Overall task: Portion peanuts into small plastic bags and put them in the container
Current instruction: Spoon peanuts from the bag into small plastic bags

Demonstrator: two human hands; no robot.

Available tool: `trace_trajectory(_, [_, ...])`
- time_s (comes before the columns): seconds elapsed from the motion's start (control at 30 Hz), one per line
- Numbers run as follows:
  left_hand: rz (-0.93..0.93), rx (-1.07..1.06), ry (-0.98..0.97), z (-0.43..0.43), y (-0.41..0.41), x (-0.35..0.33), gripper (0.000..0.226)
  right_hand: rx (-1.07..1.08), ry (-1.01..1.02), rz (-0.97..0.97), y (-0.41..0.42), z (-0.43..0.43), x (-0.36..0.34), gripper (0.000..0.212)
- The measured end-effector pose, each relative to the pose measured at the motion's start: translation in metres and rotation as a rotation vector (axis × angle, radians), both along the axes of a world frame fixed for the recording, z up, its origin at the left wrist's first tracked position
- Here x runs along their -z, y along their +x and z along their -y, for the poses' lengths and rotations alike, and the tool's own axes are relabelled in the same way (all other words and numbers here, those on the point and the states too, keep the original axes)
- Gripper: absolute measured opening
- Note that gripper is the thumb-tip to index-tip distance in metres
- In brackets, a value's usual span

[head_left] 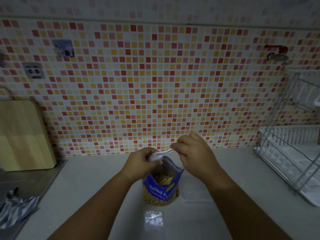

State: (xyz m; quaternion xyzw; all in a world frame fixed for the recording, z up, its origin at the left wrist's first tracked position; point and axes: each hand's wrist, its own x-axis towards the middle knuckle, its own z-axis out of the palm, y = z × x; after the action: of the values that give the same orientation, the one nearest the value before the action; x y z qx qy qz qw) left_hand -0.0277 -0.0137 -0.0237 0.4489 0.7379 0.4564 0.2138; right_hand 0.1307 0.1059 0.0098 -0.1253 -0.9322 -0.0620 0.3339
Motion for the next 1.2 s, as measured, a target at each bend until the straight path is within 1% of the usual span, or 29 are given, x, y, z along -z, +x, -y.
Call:
trace_trajectory(0.07, [0.032,-0.026,0.013,0.005,-0.003,0.000,0.025,0.100,-0.060,-0.087,0.005,-0.008,-0.002,0.019])
trace_trajectory(0.1, [0.037,-0.034,0.011,0.007,-0.005,0.000,0.026,0.160,-0.104,-0.091,0.005,-0.012,-0.002,0.019])
trace_trajectory(0.13, [0.035,-0.036,0.004,0.008,-0.007,0.000,0.027,0.208,-0.149,-0.049,0.004,-0.014,-0.002,0.020])
trace_trajectory(0.2, [0.018,-0.029,-0.032,0.011,-0.009,0.001,0.031,0.269,-0.205,0.131,0.000,-0.010,0.003,0.024])
trace_trajectory(0.3, [0.004,-0.003,-0.079,0.011,-0.009,0.003,0.033,0.269,-0.244,0.414,-0.011,0.008,0.017,0.027])
trace_trajectory(0.4, [0.003,0.008,-0.093,0.011,-0.007,0.005,0.032,0.311,-0.256,0.523,-0.023,0.027,0.032,0.025])
trace_trajectory(0.6, [0.024,0.008,-0.083,0.011,-0.004,0.009,0.035,0.426,-0.451,0.531,-0.039,0.050,0.053,0.031])
trace_trajectory(0.73, [0.045,0.006,-0.064,0.010,-0.003,0.011,0.036,0.523,-0.543,0.532,-0.045,0.049,0.048,0.031])
trace_trajectory(0.9, [0.086,0.000,-0.051,0.010,-0.005,0.012,0.035,0.658,-0.814,0.415,-0.042,0.034,0.043,0.025])
trace_trajectory(0.97, [0.123,-0.001,-0.038,0.010,-0.006,0.013,0.035,0.668,-0.857,0.392,-0.041,0.032,0.045,0.025])
trace_trajectory(1.03, [0.163,0.005,-0.026,0.009,-0.008,0.015,0.034,0.669,-0.828,0.398,-0.041,0.034,0.050,0.025])
trace_trajectory(1.13, [0.215,0.023,-0.016,0.008,-0.009,0.017,0.030,0.643,-0.697,0.462,-0.046,0.043,0.062,0.024])
trace_trajectory(1.2, [0.234,0.032,-0.009,0.007,-0.009,0.019,0.030,0.655,-0.702,0.475,-0.050,0.046,0.064,0.025])
